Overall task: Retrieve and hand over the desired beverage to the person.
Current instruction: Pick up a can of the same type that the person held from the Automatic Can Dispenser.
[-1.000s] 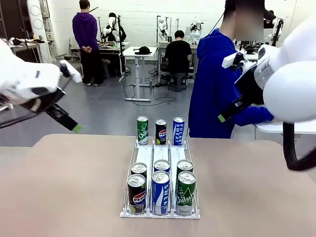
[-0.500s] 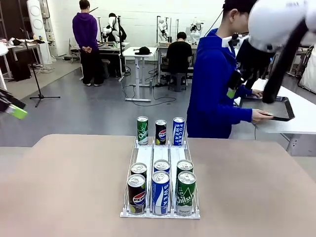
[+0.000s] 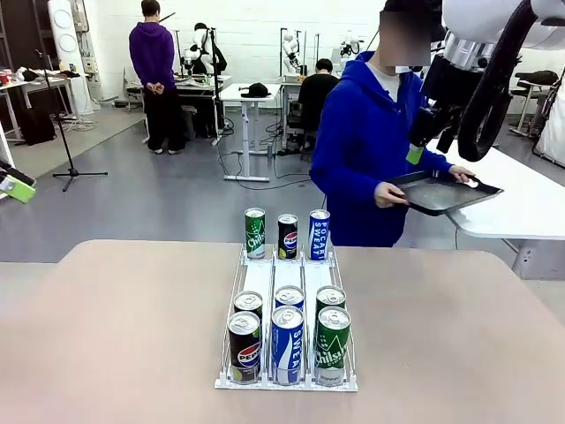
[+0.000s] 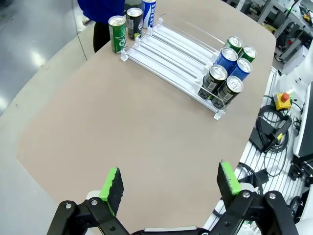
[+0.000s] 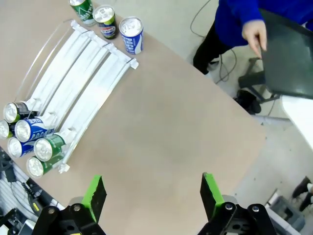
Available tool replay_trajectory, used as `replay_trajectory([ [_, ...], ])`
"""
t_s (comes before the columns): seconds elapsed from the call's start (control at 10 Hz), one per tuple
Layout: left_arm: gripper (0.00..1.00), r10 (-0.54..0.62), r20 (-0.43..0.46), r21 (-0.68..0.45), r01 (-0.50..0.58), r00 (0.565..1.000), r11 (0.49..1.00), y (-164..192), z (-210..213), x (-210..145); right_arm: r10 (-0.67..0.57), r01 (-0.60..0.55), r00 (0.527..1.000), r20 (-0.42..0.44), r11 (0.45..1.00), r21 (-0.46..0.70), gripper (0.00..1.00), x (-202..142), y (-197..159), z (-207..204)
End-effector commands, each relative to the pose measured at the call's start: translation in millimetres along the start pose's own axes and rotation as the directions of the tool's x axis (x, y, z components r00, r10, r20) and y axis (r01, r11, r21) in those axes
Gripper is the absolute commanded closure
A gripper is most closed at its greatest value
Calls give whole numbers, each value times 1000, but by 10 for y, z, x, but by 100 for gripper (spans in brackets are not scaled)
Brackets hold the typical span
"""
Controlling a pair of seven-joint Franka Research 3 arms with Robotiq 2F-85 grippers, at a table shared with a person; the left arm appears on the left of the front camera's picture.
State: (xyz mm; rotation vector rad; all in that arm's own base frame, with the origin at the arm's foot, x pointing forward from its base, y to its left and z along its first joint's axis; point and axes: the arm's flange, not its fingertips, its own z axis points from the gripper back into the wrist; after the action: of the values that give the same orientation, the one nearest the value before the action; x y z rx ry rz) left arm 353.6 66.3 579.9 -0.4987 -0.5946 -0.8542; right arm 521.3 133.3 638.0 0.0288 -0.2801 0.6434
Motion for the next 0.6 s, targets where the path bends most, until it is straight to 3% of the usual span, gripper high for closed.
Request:
replay_trajectory([
  [0.0,0,-21,13,-10,21,1000,1000,-16,-8,-58,-13,14,1000,14,1000,-18,0,-85,9,-50],
  [0.2,0,-4,-2,0,4,1000,1000,-20,5,-7,1,-1,1000,1,1000,-1,0,1,4,-10],
  [0.5,0,16,47,-73,-12,999,997,112,167,-48,-184,183,975,123,983,20,0,-1302,-319,638],
])
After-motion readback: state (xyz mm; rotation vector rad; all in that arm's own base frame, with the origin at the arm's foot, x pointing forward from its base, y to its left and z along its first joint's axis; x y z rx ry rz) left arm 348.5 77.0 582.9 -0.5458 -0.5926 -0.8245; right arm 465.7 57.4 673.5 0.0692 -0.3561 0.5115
